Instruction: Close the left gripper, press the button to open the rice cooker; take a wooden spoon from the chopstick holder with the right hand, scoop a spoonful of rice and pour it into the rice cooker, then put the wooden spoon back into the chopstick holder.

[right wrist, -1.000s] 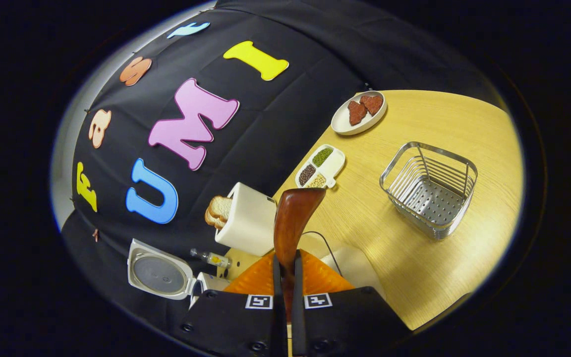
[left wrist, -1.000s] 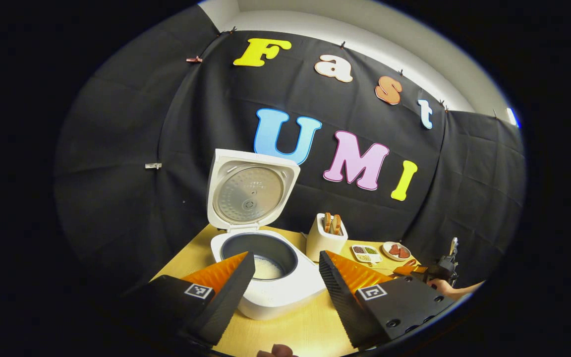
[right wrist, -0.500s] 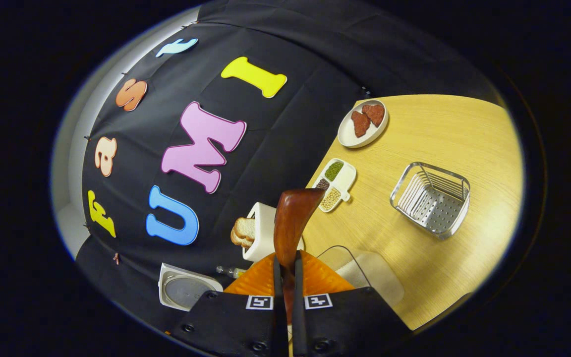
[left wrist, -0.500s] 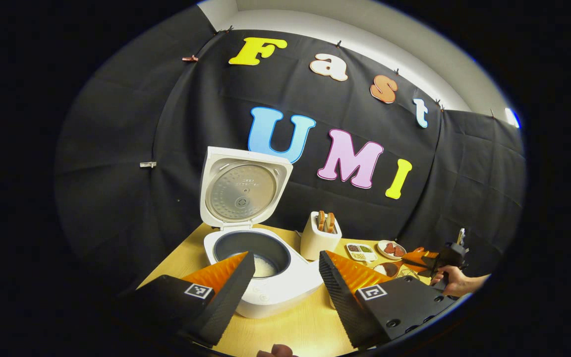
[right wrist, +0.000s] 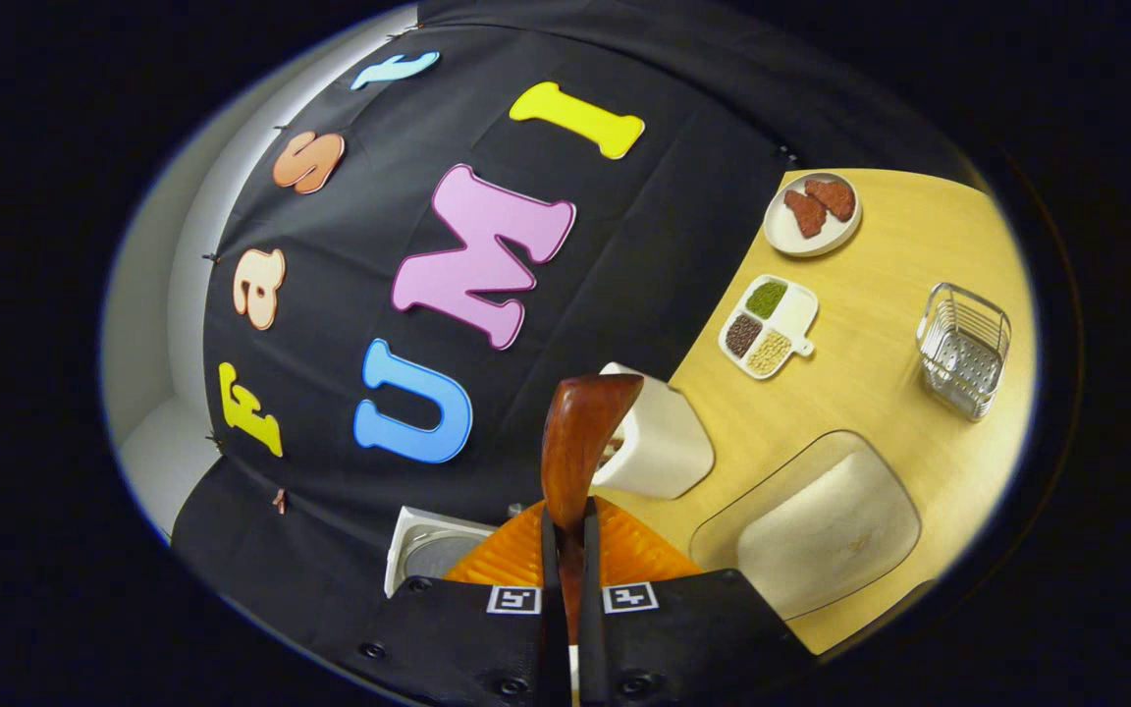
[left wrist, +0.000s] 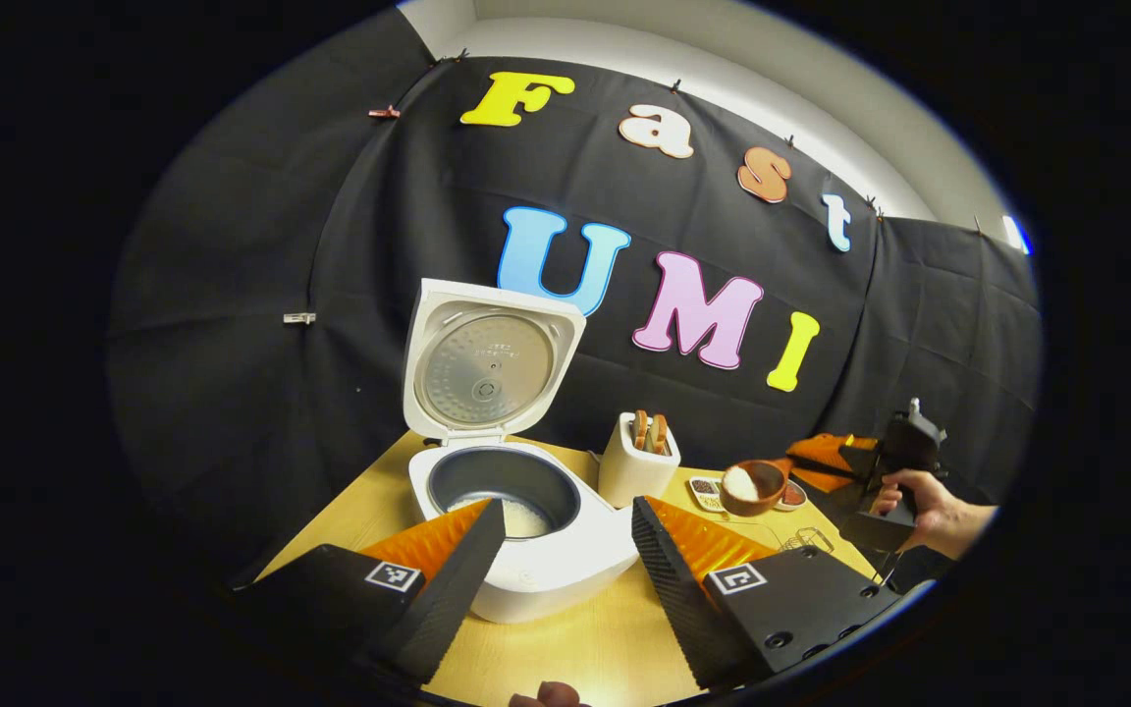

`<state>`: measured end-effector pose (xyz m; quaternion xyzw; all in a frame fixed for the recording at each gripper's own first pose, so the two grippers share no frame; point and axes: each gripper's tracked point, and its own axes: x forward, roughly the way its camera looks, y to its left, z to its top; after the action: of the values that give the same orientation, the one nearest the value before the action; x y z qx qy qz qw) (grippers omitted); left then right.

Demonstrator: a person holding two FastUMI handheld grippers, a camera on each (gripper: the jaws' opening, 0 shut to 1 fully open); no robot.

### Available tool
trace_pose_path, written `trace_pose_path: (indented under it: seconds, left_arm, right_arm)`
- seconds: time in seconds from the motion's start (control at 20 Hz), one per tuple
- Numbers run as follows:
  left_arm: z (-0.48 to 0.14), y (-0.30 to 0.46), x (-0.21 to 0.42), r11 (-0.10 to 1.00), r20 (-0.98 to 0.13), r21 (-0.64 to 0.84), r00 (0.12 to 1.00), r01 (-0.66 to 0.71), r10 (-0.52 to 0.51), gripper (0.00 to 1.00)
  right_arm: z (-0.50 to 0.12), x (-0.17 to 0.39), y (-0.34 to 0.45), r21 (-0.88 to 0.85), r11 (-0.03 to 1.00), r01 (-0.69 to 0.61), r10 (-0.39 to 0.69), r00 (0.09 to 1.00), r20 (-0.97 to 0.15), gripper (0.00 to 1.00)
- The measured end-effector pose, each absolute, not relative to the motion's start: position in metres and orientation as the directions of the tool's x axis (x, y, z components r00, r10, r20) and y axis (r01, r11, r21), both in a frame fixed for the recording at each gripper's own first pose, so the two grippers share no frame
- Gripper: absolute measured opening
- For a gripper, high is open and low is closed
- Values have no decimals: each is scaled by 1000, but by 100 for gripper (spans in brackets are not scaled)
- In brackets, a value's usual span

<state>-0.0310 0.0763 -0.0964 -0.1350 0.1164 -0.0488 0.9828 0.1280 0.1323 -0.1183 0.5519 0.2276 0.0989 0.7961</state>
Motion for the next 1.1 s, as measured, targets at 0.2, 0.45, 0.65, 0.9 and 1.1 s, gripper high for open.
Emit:
trace_pose_path:
  seconds: [0.2, 0.45, 0.65, 0.9, 1.1]
  left_arm:
    - [-104, 80, -41, 959, -229, -280, 966, 54, -121, 91]
    - [-111, 89, -52, 955, -237, -295, 966, 29, -103, 91]
    - [-114, 102, -57, 956, -237, -293, 969, 2, -74, 91]
    - [-123, 114, -61, 950, -254, -309, 966, -33, -49, 91]
    - [-129, 121, -61, 945, -263, -321, 964, -57, -31, 91]
  right_arm:
    - [-92, 145, 198, 936, 350, 46, 470, 856, -218, 8]
    - [-79, 159, 275, 921, 390, -6, 512, 833, -212, 8]
    - [-83, 169, 328, 861, 504, -71, 526, 816, -240, 8]
    - [-92, 183, 378, 734, 655, -179, 533, 798, -281, 8]
    - [-93, 192, 402, 592, 756, -281, 526, 798, -294, 8]
